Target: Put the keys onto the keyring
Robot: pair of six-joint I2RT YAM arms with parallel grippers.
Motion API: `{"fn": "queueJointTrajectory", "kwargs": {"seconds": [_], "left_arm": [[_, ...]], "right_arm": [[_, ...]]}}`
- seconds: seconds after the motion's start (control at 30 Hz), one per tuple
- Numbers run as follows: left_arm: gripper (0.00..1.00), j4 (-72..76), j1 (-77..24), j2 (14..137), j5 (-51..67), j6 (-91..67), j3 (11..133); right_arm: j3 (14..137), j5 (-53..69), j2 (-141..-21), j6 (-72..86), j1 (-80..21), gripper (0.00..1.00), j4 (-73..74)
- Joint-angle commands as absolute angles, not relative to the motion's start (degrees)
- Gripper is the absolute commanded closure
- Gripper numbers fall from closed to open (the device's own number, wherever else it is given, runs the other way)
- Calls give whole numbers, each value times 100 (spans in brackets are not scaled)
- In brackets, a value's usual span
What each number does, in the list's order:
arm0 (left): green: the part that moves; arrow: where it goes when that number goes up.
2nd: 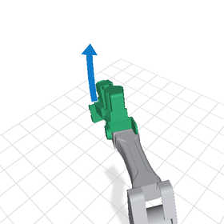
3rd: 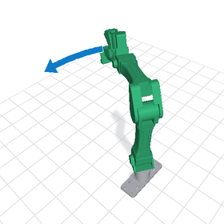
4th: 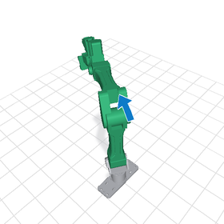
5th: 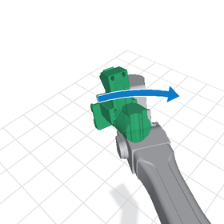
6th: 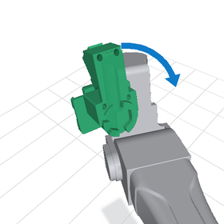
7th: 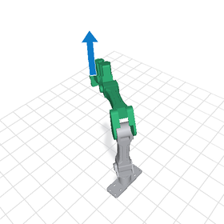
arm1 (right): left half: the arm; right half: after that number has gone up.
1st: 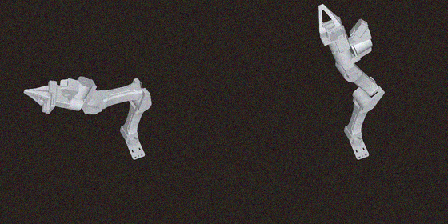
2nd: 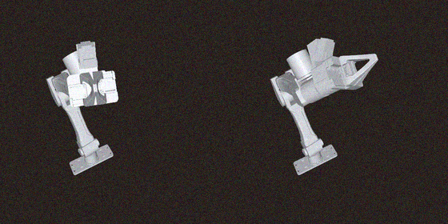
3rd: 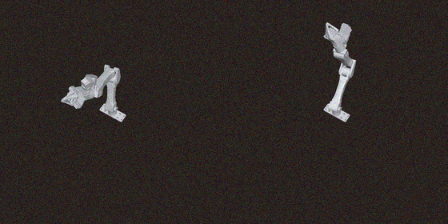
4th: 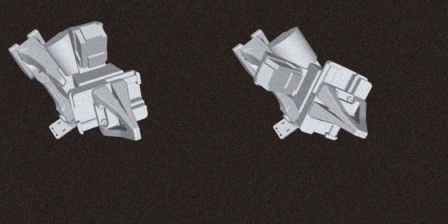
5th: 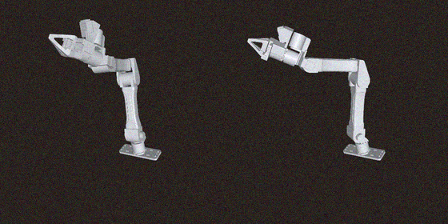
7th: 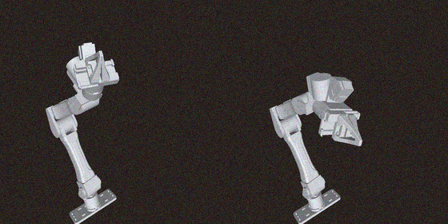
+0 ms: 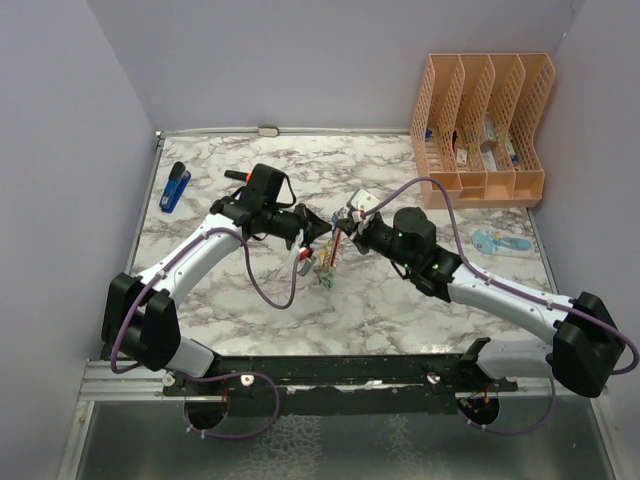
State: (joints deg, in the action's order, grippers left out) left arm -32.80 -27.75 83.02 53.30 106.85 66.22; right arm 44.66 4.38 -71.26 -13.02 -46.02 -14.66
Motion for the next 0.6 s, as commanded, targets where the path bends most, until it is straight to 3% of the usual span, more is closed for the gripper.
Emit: {"fn": "queueJointTrajectory", "kwargs": {"seconds": [0.0, 0.43, 0.57], "left_arm": [[100, -3148, -2821, 8183, 5801, 10135, 6779], [100, -2887, -2819, 8271, 5692, 9501, 6860], [96, -2804, -2821, 8271, 5660, 9416, 6839]], "right_arm": [[4387, 94, -7040, -1024, -4578, 99, -2241], [4341, 282, -6983, -826, -4579, 99, -2035], [4335, 306, -6927, -843, -4579, 99, -1899]]}}
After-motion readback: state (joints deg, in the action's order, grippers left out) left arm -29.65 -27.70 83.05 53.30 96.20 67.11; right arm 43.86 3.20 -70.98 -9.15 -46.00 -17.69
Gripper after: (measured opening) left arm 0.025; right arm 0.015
